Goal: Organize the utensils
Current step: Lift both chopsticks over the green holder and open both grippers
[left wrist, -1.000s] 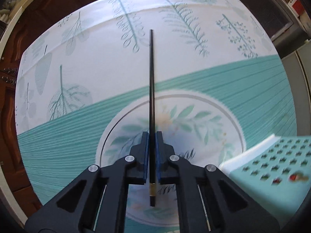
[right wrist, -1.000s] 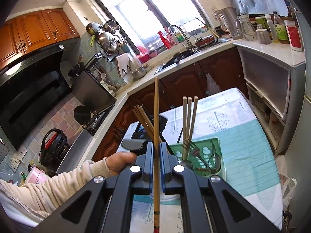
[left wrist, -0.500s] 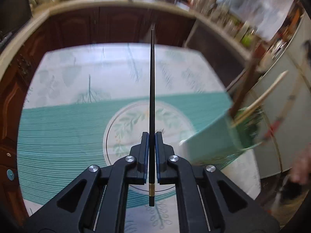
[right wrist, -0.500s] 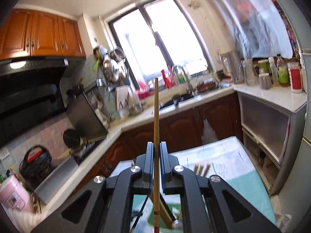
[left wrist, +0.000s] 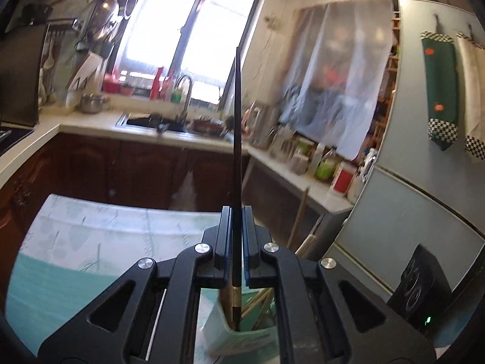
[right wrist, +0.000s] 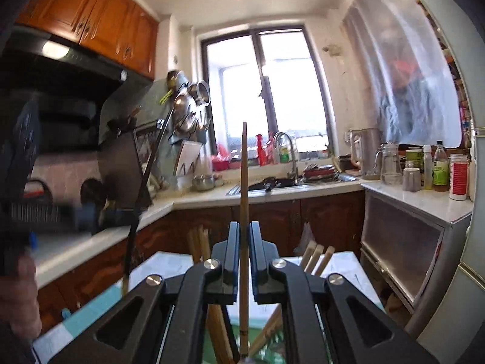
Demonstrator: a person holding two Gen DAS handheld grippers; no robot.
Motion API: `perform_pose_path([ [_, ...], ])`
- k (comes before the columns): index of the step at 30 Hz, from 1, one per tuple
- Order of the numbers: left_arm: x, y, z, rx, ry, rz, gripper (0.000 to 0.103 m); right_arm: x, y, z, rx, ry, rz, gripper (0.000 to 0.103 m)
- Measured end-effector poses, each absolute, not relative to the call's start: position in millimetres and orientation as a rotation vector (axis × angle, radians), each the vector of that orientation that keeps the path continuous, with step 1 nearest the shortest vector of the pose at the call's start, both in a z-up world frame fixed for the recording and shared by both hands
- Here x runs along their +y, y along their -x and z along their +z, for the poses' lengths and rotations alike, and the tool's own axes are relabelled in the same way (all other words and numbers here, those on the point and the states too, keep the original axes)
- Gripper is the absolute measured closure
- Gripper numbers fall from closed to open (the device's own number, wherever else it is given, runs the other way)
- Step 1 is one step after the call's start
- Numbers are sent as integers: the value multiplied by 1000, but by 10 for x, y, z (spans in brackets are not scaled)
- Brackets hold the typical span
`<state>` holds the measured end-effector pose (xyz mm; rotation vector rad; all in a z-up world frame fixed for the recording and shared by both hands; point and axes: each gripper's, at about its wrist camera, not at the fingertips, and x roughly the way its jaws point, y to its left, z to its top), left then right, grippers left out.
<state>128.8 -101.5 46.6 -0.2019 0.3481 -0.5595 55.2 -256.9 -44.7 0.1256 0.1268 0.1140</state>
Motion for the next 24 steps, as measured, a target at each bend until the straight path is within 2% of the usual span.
perform_pose_path([
  [11, -1605, -1402, -374, 316, 156, -590, 99, -2742, -490, -767, 331, -172, 188, 97],
  [20, -1669, -1508, -959, 539, 191, -585, 99, -2817, -462, -822, 394, -235, 197, 96],
  [24, -1586, -1478, -1049, 586, 191, -574, 99, -2783, -460, -827, 414, -246, 208, 90],
])
